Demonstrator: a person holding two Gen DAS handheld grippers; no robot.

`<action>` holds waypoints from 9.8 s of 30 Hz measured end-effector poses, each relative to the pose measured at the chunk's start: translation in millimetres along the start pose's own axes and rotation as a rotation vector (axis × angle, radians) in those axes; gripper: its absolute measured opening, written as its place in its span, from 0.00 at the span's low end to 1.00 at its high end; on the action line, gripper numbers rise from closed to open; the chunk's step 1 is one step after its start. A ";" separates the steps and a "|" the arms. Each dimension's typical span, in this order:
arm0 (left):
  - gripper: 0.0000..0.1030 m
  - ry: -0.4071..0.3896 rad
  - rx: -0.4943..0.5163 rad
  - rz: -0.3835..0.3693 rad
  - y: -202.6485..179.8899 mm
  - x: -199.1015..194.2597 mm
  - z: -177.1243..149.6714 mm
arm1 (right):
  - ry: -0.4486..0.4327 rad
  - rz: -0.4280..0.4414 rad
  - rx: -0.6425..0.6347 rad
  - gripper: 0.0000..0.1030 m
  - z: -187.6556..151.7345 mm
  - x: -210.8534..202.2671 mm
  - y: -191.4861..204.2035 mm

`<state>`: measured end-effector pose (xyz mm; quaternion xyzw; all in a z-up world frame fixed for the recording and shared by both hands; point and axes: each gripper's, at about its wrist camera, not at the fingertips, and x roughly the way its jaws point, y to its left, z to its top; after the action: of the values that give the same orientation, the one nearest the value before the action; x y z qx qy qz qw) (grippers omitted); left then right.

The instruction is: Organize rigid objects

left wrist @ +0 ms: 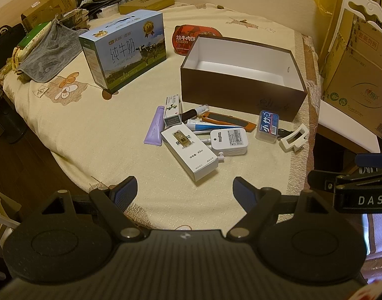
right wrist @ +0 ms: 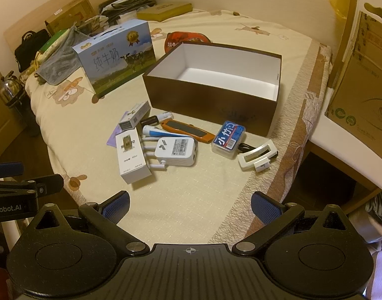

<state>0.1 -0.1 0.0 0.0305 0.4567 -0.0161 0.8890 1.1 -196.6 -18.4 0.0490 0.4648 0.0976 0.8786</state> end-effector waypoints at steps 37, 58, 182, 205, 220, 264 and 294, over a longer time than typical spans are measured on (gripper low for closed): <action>0.79 0.024 0.000 0.001 -1.8 13.2 -7.9 | 0.011 0.000 0.005 0.98 -5.0 5.8 -1.9; 0.79 0.095 -0.002 -0.003 -3.5 45.7 -3.5 | 0.048 0.015 0.051 0.98 1.0 34.2 -22.5; 0.57 0.022 0.140 -0.009 -18.7 179.0 96.6 | -0.014 0.036 0.066 0.37 76.4 146.4 -88.5; 0.57 -0.145 0.173 -0.141 -93.0 240.1 248.7 | -0.142 0.074 0.215 0.37 202.0 190.7 -143.5; 0.57 -0.068 0.240 -0.146 -119.6 307.5 243.6 | -0.055 0.021 0.242 0.37 193.4 240.5 -163.4; 0.58 0.001 0.158 -0.156 -70.0 275.8 222.5 | -0.119 0.061 0.276 0.60 173.5 198.8 -146.9; 0.58 -0.048 -0.037 -0.087 4.5 143.1 144.9 | -0.169 0.065 0.263 0.61 105.7 93.8 -89.2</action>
<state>201.1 -5.8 -32.0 -0.0059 0.4365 -0.0470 0.8985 151.2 -262.8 -50.4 0.1864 0.3962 0.0598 0.8970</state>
